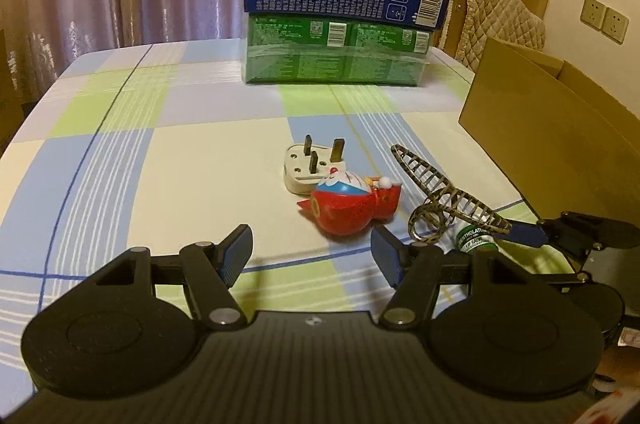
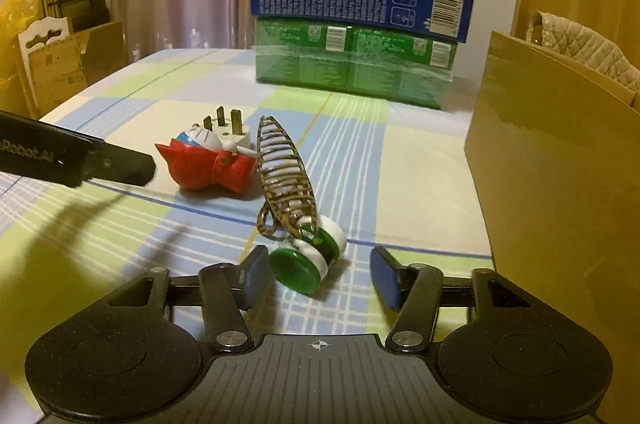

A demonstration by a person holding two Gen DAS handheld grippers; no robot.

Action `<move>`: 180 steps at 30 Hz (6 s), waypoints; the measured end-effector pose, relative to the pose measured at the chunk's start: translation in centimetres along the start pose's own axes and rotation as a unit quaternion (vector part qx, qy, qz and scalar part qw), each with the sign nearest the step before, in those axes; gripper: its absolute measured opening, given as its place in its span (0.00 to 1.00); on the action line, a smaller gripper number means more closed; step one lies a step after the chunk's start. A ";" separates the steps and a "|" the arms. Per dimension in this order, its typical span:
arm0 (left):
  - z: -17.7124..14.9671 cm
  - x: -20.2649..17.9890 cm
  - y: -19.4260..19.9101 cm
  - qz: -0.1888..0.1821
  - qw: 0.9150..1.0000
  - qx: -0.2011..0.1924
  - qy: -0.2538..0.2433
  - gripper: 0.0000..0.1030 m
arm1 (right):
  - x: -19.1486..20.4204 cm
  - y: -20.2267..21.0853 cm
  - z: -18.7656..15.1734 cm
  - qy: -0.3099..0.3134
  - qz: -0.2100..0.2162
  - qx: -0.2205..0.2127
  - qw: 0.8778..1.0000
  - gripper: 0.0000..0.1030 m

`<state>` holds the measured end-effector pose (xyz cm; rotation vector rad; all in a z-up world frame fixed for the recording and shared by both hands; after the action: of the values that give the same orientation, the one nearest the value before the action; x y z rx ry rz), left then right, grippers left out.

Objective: Organize rigid objects
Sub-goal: 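Grasp the green Mentholatum tin with the right tool, then grasp the red Doraemon figure with the left tool while the right tool lifts the tin, then carry the Doraemon figure with the left tool while the right tool carries the tin to the box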

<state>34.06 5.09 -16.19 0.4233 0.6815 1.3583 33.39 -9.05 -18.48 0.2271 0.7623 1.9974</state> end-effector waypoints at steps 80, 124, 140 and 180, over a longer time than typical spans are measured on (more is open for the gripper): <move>-10.1 -6.7 7.4 0.002 0.997 0.057 -0.060 0.38 | 0.7 14.5 -5.4 -0.079 -0.012 0.043 0.996 0.36; -8.7 -13.3 20.5 -0.004 0.999 0.023 0.027 0.38 | -1.0 26.5 -3.1 -0.092 -0.024 -0.019 0.995 0.36; -7.6 -15.7 21.3 -0.040 0.998 0.015 0.037 0.38 | -3.8 28.1 -3.5 -0.114 -0.039 -0.022 0.992 0.36; 0.7 -31.6 8.7 -0.121 0.992 0.035 -0.029 0.38 | -24.2 23.3 -2.0 -0.170 -0.078 -0.009 0.982 0.36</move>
<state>25.97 -24.19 -3.73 0.4203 0.7111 1.0911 28.53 -38.29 -2.58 0.4706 0.5258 1.7558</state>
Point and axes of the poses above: each gripper's, at about its wrist camera, not at the fingertips, and y roughly against the way its jaws point, x to its left, z to its top, the point moved 9 cm from there along -y, roughly the way its jaws point, and after that the axes turned 7 degrees about y, right-handed, at the moved point
